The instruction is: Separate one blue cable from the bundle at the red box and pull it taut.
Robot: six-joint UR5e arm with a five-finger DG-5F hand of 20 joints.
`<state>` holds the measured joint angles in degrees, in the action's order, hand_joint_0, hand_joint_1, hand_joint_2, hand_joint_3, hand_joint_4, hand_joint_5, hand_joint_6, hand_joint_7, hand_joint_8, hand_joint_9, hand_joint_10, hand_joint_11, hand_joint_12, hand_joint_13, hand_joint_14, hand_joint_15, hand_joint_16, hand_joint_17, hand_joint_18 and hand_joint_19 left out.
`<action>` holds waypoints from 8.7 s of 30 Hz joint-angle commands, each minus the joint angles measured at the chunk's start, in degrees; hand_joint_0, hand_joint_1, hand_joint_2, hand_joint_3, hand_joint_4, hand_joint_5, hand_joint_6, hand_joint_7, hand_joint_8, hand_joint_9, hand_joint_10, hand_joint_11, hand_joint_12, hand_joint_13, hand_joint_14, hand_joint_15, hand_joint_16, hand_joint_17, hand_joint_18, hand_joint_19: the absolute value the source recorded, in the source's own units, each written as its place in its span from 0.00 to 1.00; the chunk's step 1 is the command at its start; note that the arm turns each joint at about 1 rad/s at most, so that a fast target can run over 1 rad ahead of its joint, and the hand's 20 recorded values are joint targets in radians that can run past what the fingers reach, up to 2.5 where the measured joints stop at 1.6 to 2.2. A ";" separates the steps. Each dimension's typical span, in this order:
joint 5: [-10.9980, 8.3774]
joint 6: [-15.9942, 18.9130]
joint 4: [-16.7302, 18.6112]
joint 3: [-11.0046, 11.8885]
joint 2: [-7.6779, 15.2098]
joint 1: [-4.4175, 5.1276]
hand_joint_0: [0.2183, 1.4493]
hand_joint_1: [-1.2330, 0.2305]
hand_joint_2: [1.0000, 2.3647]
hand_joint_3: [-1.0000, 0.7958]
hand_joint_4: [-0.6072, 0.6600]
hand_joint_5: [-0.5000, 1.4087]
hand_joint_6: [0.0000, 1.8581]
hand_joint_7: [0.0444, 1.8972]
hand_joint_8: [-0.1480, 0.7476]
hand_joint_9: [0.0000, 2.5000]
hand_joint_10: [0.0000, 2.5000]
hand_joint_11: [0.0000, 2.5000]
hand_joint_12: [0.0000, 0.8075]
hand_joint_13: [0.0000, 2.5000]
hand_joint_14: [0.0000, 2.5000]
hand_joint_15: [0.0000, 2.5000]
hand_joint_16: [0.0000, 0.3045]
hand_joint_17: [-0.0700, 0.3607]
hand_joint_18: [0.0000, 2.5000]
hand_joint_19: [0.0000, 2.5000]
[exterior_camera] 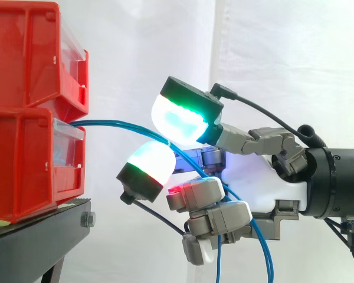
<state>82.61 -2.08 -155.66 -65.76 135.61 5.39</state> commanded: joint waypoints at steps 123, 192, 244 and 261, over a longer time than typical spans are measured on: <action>-0.34 -1.26 0.00 0.55 0.00 -0.03 0.39 0.24 0.00 0.28 0.50 0.17 0.49 0.66 0.49 0.41 0.01 0.56 0.42 0.47 0.01 0.59 0.17 0.43 0.35 0.35; -0.17 -1.26 0.00 0.64 0.00 -0.12 0.28 0.49 0.00 0.28 0.53 0.19 0.47 0.64 0.49 0.49 0.01 0.57 0.41 0.50 0.01 0.58 0.17 0.43 0.38 0.39; -0.08 -1.35 0.09 0.72 0.00 -0.38 0.18 0.29 0.00 0.28 0.54 0.19 0.47 0.62 0.53 0.51 0.01 0.56 0.51 0.49 0.01 0.55 0.20 0.48 0.38 0.35; 0.01 -1.35 0.00 1.34 0.00 -0.47 0.33 0.34 0.01 0.37 0.52 0.19 0.46 0.67 0.48 0.51 0.01 0.58 0.42 0.49 0.01 0.57 0.16 0.42 0.35 0.38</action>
<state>82.56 -3.42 -155.56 -64.53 135.62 5.00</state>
